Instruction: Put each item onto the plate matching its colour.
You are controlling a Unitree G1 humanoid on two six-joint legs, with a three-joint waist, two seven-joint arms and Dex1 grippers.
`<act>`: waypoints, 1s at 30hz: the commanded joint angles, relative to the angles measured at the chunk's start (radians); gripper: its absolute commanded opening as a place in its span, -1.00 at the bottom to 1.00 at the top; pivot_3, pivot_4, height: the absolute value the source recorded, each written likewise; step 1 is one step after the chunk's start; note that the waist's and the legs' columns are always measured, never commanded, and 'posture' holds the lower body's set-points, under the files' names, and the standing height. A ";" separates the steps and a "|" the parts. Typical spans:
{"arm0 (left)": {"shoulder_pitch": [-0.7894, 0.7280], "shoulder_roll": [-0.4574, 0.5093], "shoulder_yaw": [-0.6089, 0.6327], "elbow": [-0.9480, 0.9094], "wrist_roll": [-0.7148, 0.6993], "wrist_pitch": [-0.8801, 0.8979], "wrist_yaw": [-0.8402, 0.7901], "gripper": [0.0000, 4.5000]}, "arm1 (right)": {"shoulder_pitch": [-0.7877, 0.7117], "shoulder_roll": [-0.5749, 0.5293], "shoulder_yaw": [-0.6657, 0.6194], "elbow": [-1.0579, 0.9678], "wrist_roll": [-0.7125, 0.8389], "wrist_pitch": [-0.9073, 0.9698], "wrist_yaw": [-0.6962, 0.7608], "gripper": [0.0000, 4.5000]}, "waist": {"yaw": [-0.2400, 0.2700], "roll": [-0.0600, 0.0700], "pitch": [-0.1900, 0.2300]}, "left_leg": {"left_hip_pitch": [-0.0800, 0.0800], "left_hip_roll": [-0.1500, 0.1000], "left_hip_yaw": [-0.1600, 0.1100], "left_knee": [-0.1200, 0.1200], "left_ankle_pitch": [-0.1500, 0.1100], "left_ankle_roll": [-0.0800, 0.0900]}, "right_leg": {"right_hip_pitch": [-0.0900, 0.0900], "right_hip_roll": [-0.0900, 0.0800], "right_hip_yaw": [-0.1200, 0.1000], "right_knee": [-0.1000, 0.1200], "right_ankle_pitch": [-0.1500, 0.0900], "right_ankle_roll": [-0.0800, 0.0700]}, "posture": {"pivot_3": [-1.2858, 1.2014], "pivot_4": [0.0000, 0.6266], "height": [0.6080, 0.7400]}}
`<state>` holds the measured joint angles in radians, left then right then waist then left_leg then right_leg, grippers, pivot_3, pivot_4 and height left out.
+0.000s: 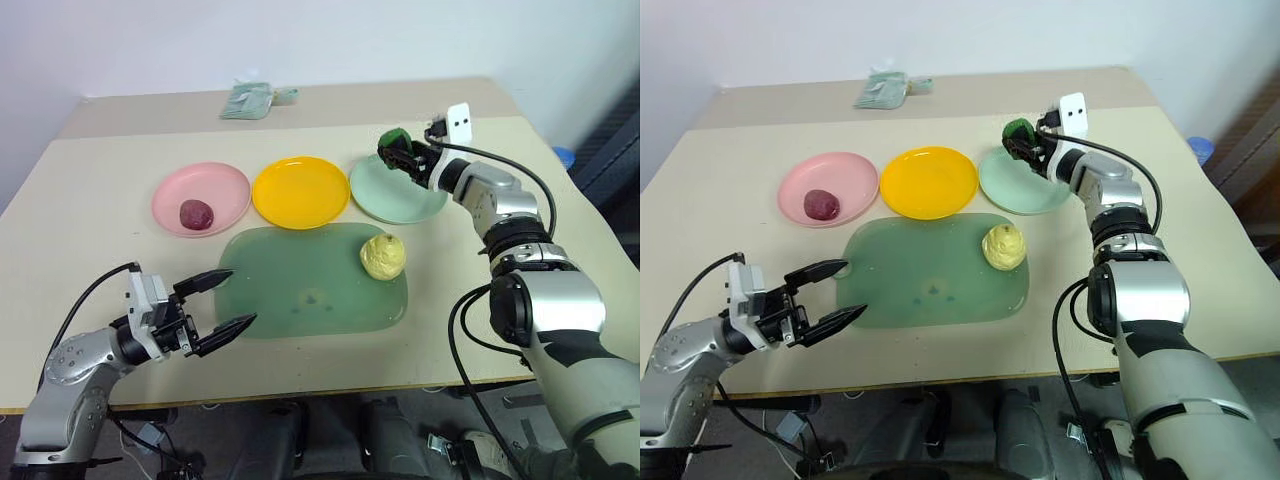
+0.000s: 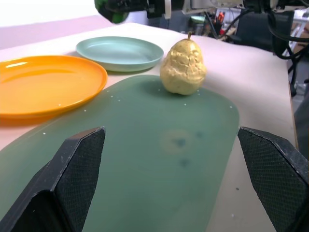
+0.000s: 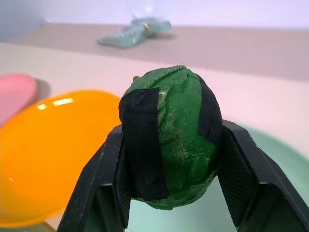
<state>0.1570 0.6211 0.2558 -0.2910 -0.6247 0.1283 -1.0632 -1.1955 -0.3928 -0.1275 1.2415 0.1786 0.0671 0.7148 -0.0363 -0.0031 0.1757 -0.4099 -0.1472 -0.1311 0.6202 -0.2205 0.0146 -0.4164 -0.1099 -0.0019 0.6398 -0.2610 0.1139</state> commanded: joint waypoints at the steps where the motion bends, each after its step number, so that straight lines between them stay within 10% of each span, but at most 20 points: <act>1: 0.007 0.009 0.033 -0.042 -0.029 0.004 0.004 1.00 | -0.034 0.008 -0.026 0.010 -0.004 -0.043 -0.005 0.01 | -0.004 0.000 0.000 | 0.000 0.000 0.000 0.000 0.000 0.000 | 0.000 0.000 0.000 0.000 0.000 0.000 | 0.03 -0.52 1.00; 4: 0.013 0.010 0.032 -0.051 -0.027 0.008 0.010 1.00 | -0.016 0.015 -0.032 0.018 -0.008 -0.046 0.003 0.13 | -0.005 0.001 0.000 | 0.000 0.000 0.000 0.000 0.000 0.000 | 0.000 0.000 0.000 0.000 0.000 0.000 | 0.03 -0.52 1.00; 9: 0.001 0.009 0.021 -0.053 -0.027 0.019 0.016 1.00 | 0.012 0.009 -0.040 0.004 -0.012 -0.061 0.001 0.98 | -0.004 0.001 0.000 | 0.000 0.000 0.000 0.000 0.000 0.000 | 0.000 0.000 0.000 0.000 0.000 0.000 | 0.03 -0.52 1.00; 15: -0.014 0.014 0.005 -0.050 -0.033 0.028 -0.002 1.00 | 0.088 -0.032 -0.051 -0.141 0.031 -0.012 0.101 0.98 | -0.003 0.001 0.001 | 0.000 0.000 0.000 0.000 0.000 0.000 | 0.000 0.000 0.000 0.000 0.000 0.000 | 0.03 -0.52 1.00; 30: -0.073 0.026 -0.055 0.001 -0.020 0.050 -0.078 1.00 | 0.659 -0.185 -0.086 -1.294 0.457 0.795 0.201 0.98 | 0.026 0.003 0.001 | 0.000 0.000 0.000 0.001 -0.003 0.004 | 0.000 0.000 0.001 0.002 0.000 -0.001 | 0.03 -0.52 1.00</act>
<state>0.0950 0.6372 0.2019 -0.2838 -0.6415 0.1744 -1.1329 -0.5382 -0.5690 -0.1831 0.0166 0.5838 0.8224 0.9286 -0.0104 -0.0004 0.1763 -0.4098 -0.1468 -0.1315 0.6215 -0.2234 0.0191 -0.4165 -0.1102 -0.0008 0.6413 -0.2613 0.1132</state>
